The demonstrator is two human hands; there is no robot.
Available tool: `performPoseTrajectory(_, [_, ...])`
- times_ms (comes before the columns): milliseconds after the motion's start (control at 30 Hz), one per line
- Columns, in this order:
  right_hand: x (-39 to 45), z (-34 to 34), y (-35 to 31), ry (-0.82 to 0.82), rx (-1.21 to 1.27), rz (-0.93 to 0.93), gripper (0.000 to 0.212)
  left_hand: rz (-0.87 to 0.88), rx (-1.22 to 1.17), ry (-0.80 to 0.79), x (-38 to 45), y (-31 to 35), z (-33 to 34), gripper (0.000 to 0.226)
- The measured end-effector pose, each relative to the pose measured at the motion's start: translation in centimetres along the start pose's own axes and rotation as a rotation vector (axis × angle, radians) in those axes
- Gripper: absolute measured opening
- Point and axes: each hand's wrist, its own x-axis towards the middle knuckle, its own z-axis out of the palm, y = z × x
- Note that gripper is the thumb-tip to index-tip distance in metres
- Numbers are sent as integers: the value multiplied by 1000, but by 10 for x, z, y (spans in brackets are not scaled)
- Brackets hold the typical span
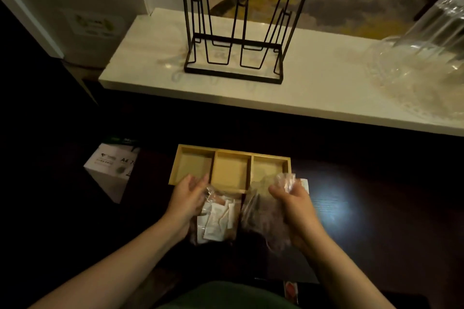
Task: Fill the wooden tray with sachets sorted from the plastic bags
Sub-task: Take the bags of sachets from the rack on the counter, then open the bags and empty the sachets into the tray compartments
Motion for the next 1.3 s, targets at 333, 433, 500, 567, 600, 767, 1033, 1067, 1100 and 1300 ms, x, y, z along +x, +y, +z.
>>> performPoseTrajectory(333, [4, 37, 39, -283, -244, 99, 50, -133, 292, 124, 42, -59, -28, 36])
performPoseTrajectory(433, [12, 38, 43, -314, -122, 201, 58, -139, 488, 141, 52, -65, -33, 33])
performPoseTrajectory(500, [19, 32, 47, -287, 28, 291, 65, -131, 589, 175, 52, -63, -33, 32])
performPoseTrajectory(567, [22, 28, 50, -270, 86, 337, 69, -63, 687, 220, 44, -59, -30, 35])
performPoseTrajectory(600, [24, 27, 52, -264, 86, 346, 64, 17, 767, 252, 38, -57, -28, 38])
performPoseTrajectory(767, [24, 35, 54, -203, 53, 340, 37, 706, 1055, 99, 11, -47, -16, 54])
performPoseTrajectory(1033, [34, 15, 53, -233, -285, 193, 20, 762, 1487, -286, 17, -78, -4, 57])
performPoseTrajectory(1067, [33, 8, 52, -241, -328, 168, 20, 752, 1527, -279, 22, -83, -7, 57])
performPoseTrajectory(1100, [32, 1, 50, -247, -361, 151, 20, 749, 1570, -300, 27, -88, -10, 58])
performPoseTrajectory(1300, [28, -30, 42, -289, -355, 119, 15, 678, 1637, -373, 29, -98, -2, 60])
